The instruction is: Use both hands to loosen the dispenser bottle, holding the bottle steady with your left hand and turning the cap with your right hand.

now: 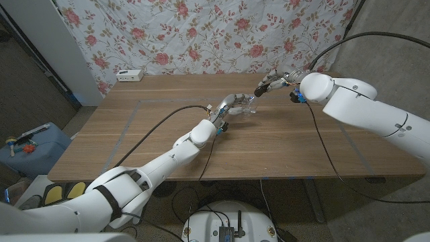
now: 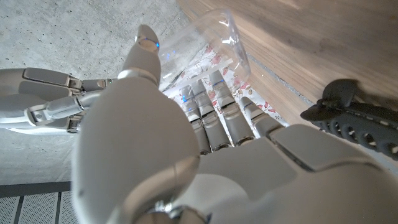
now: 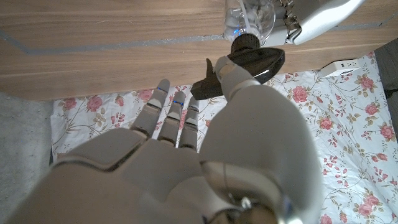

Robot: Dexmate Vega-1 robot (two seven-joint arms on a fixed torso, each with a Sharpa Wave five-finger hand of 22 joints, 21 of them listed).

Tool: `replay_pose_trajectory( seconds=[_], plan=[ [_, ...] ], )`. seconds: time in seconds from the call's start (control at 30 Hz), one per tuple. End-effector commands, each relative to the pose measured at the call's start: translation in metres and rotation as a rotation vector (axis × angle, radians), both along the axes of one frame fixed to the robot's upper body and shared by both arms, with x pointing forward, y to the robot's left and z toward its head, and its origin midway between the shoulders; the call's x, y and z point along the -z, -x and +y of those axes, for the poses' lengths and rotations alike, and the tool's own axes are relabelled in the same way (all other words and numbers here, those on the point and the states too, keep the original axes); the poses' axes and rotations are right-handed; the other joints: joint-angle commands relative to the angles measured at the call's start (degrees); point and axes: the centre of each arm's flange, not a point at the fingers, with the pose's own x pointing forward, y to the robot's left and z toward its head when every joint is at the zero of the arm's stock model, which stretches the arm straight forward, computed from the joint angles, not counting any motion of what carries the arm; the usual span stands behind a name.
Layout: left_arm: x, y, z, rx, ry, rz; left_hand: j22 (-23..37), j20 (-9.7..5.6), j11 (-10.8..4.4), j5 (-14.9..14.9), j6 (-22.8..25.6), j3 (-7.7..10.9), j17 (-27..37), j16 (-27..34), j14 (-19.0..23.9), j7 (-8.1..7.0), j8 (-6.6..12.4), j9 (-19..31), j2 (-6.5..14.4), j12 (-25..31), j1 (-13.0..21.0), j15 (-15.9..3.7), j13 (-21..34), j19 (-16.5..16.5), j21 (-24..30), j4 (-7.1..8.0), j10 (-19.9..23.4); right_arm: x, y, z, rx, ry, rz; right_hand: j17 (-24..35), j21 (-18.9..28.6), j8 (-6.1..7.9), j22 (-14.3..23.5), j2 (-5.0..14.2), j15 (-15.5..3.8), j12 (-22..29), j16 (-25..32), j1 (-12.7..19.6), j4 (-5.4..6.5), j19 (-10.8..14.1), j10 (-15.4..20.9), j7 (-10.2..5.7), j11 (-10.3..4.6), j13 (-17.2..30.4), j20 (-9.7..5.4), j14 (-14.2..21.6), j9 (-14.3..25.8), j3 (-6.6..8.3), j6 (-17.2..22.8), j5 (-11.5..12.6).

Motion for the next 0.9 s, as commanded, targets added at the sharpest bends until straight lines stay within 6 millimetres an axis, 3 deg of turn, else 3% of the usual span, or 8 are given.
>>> replay_pose_trajectory(
  seconds=[0.03, 0.43, 0.9],
  plan=[
    [0.0016, 0.0020, 0.0008, 0.002, 0.007, -0.004, 0.1, -2.78, -2.33, 0.4, 6.9, 5.05, 0.1, -0.1, 0.2, -1.53, 0.28, 0.3, 8.3, 0.4, -7.4, -3.29, 0.3, 0.4, 0.1, 4.69, 3.4, -0.0001, 0.0013, 0.0004, -0.003, -0.014, -0.023, 0.2, 0.2, 0.66, 0.0, 0.13, -0.48, 0.4, 0.6, 0.6, 0.14, 0.2, 0.7, 0.18, -0.12, 0.1, -0.41, 0.2, 0.1, 0.38, 1.0, -0.3],
    [0.0013, 0.0028, 0.0001, 0.003, 0.004, -0.007, 0.1, -2.76, -2.32, 0.4, 6.9, 5.07, 0.1, -0.1, 0.1, -1.42, 0.25, 0.3, 8.3, 0.3, -7.4, -3.35, 0.3, 0.4, 0.1, 4.71, 3.3, -0.0021, 0.0028, 0.0004, -0.018, -0.010, -0.015, 0.6, 0.3, 0.71, 0.0, -0.25, -0.29, 0.3, 0.9, -1.1, 1.36, 0.8, 0.8, 0.07, 0.28, 0.0, -0.34, 0.4, 0.0, -0.53, 1.5, -0.6],
    [0.0000, 0.0021, -0.0006, 0.002, 0.001, -0.008, 0.1, -2.56, -2.41, 0.4, 6.9, 5.08, 0.0, -0.1, 0.2, -1.37, 0.26, 0.3, 8.2, 0.3, -7.5, -3.37, 0.3, 0.5, 0.1, 4.69, 3.4, -0.0040, 0.0039, -0.0001, -0.029, -0.001, 0.007, 1.0, 0.4, -0.11, 0.1, -1.90, 0.38, 0.1, 0.7, -6.2, 3.20, 1.6, 0.9, 0.22, 1.36, -0.2, 0.02, 0.4, -0.2, -2.53, 0.3, -1.1]
  ],
)
